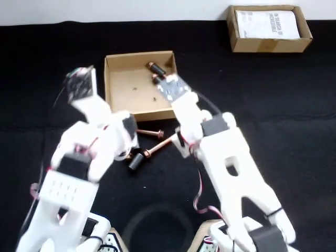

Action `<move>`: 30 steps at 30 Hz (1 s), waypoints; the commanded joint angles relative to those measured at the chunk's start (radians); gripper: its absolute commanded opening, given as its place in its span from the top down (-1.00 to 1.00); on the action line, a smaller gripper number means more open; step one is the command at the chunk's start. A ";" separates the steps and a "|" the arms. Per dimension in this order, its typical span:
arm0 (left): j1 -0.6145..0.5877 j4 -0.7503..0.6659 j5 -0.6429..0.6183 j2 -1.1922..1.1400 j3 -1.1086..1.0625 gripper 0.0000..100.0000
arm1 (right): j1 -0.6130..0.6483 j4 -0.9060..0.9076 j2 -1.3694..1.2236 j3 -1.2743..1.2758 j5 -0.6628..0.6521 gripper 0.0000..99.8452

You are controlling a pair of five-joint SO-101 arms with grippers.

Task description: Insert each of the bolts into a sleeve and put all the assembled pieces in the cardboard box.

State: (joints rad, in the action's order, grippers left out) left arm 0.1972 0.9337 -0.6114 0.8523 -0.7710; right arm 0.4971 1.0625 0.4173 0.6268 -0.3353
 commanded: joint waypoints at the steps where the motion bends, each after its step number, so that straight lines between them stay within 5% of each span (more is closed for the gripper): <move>1: 0.019 0.069 -0.078 -0.237 0.134 0.98 | -0.013 -0.114 0.114 0.153 0.008 0.99; 10: 0.088 0.207 -0.143 -0.696 0.246 0.98 | -0.013 -0.124 0.143 0.202 0.011 0.99; 17: 0.176 0.292 -0.362 -0.733 0.249 0.98 | -0.013 -0.124 0.143 0.203 0.011 0.99; 23: 0.251 0.284 -0.379 -0.746 0.243 0.98 | -0.013 -0.124 0.147 0.203 0.011 0.99; 30: 0.133 -0.057 -0.379 -0.878 0.163 0.98 | -0.013 -0.117 0.154 0.205 0.034 0.99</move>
State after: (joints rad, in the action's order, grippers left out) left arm 0.3920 1.0273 -0.9828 0.0130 -0.5961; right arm 0.4956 0.9505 0.5278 0.8293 -0.3291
